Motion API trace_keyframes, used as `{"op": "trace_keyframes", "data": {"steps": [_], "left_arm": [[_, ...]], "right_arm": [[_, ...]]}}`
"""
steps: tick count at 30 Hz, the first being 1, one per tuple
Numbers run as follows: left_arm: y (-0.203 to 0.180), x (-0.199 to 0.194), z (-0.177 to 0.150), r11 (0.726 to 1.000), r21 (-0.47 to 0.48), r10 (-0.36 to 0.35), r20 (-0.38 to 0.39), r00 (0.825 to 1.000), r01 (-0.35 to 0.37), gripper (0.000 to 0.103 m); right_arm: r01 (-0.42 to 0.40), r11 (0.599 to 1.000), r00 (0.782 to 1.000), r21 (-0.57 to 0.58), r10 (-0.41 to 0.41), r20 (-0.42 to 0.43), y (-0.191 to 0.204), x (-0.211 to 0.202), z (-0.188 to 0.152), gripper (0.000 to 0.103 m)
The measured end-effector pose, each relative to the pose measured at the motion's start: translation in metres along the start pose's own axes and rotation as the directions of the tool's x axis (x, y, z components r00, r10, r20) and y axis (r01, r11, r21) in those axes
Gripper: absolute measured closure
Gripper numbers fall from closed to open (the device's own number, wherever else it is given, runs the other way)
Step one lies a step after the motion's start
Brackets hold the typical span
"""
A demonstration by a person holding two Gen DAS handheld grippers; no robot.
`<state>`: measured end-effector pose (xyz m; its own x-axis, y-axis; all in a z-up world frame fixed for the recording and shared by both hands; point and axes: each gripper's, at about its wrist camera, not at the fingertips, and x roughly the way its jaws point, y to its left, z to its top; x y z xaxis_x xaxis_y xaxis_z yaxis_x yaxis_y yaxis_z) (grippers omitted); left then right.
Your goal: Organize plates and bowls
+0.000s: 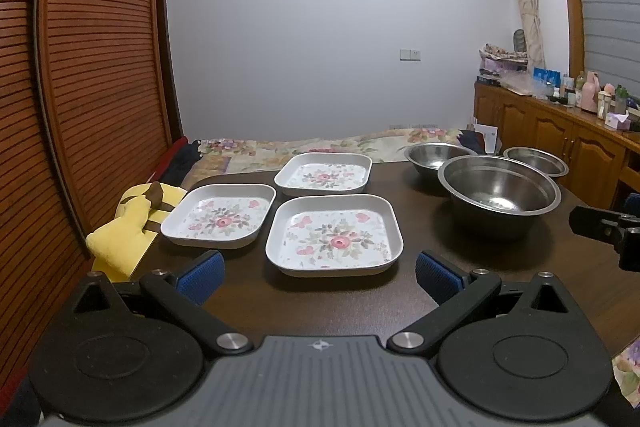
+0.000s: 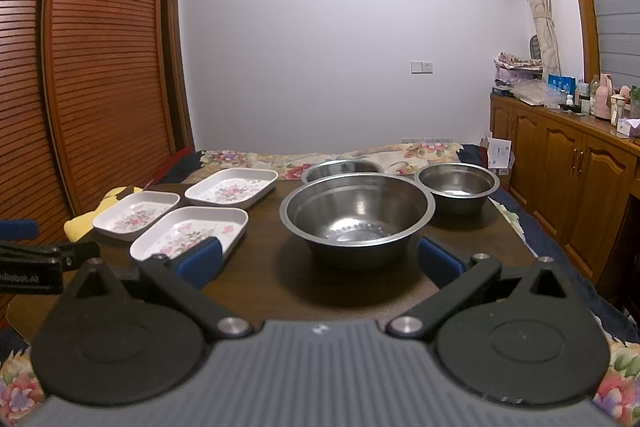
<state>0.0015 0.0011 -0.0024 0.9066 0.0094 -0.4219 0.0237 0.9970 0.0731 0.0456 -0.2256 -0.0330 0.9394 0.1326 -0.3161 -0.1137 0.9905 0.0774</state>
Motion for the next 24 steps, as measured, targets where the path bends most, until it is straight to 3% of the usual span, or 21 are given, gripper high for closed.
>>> {"op": "trace_keyframes", "data": {"steps": [24], "left_arm": [[0.001, 0.020, -0.012, 1.000, 0.001, -0.019, -0.077, 0.997, 0.019, 0.000]], "right_arm": [[0.012, 1.000, 1.000, -0.004, -0.012, -0.017, -0.001, 0.005, -0.005, 0.000]]}}
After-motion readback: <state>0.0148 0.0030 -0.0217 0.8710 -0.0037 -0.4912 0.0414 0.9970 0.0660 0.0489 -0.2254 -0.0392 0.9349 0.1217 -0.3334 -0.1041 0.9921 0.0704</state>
